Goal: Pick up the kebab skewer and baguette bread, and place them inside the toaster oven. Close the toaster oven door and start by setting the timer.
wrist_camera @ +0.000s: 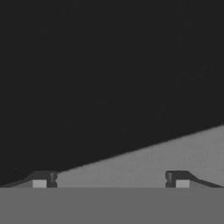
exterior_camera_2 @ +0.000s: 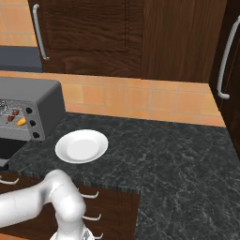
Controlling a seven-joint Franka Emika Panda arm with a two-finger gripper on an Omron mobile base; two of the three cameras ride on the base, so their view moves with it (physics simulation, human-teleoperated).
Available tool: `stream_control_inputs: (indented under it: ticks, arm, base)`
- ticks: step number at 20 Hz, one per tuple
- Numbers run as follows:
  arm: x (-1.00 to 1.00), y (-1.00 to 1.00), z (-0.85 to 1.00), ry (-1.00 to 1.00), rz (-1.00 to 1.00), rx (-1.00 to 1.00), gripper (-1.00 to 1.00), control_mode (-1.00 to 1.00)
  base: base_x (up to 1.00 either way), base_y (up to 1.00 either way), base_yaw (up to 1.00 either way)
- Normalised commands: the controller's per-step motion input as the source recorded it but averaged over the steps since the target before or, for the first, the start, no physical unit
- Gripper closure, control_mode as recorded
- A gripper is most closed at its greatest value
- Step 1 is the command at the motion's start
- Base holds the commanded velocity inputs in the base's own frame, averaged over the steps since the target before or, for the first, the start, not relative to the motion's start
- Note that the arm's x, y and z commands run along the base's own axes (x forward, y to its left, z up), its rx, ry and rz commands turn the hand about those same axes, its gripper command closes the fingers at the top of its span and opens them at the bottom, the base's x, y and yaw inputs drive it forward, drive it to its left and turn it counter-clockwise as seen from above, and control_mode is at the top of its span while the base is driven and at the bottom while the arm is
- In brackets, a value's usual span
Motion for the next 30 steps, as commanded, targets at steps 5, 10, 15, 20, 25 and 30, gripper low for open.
stream_control_inputs:
  ticks: [5, 10, 15, 20, 25, 30]
  arm:
    - [-0.39, 0.01, -0.32, 0.0, 0.27, 0.07, -1.0, -1.0]
    - [-0.57, 0.0, -0.31, 0.0, 0.2, 0.01, -1.0, -1.0]
    - [-0.9, 0.0, 0.0, -0.01, 0.09, 0.0, -1.0, -1.0]
    - [-0.36, -0.14, -0.21, -0.04, 0.02, -0.03, -1.0, -1.0]
    - [0.0, -0.28, -0.59, -0.11, 0.06, -0.09, -1.0, -1.0]
    - [0.01, -0.13, -0.45, -0.04, 0.01, -0.01, -1.0, -1.0]
  base:
    - [0.0, 0.0, 0.0]
    - [0.0, 0.0, 0.0]
    - [0.0, 0.0, 0.0]
    - [0.0, 0.0, 0.0]
    - [0.0, 0.0, 0.0]
    - [0.0, 0.0, 0.0]
